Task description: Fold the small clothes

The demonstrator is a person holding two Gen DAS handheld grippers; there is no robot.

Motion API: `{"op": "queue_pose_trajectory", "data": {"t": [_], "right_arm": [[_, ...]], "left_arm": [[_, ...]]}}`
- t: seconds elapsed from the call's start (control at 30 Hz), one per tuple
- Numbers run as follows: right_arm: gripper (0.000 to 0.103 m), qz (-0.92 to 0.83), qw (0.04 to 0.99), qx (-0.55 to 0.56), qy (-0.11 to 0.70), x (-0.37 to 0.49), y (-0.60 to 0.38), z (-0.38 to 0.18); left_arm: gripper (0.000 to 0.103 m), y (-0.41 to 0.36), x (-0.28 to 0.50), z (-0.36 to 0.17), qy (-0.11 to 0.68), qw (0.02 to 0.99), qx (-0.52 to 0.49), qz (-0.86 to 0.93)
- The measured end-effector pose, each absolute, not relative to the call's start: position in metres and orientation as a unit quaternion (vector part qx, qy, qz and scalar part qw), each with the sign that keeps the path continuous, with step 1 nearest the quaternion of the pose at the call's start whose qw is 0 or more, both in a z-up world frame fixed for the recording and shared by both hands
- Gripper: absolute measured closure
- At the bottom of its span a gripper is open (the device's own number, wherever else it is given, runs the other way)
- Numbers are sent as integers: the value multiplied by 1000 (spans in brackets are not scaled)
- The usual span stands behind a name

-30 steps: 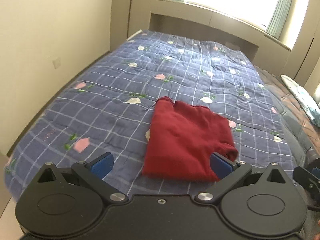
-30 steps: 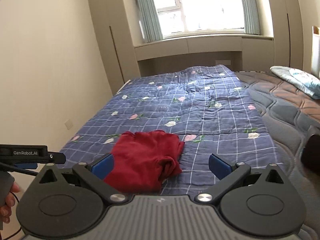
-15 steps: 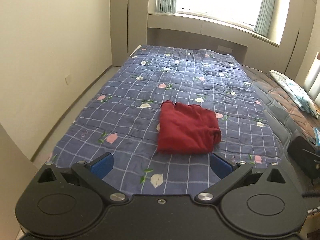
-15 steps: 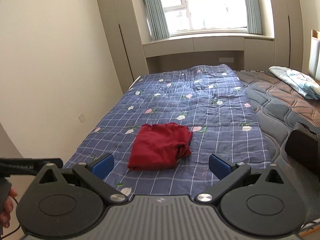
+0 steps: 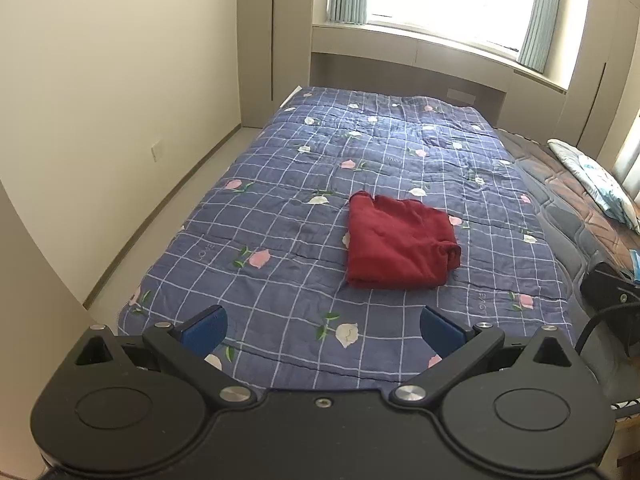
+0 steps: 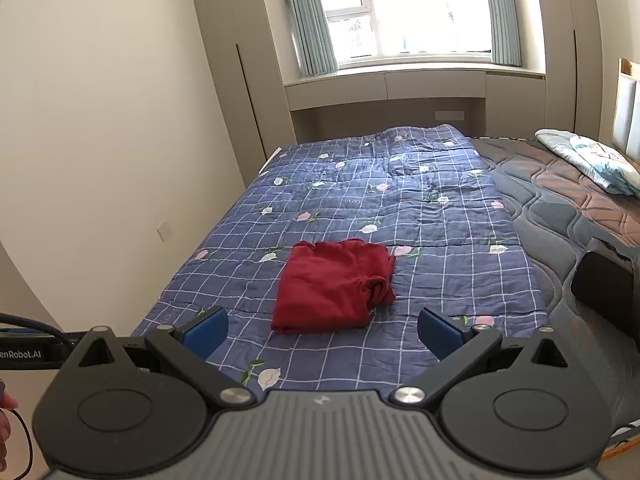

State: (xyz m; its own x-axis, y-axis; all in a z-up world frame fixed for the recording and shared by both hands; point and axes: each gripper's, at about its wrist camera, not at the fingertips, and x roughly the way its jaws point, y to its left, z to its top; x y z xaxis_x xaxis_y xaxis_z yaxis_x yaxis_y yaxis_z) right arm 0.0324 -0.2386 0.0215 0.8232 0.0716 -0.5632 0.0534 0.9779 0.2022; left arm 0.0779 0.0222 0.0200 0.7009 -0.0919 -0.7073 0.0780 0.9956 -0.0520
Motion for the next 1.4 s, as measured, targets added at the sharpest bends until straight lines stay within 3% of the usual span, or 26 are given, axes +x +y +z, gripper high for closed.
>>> {"op": "queue_pose_trajectory", "data": {"t": [1.4], "right_arm": [[0, 9, 944, 107, 312, 42, -238, 18]], "left_arm": [[1, 21, 82, 22, 387, 920, -5, -59]]}}
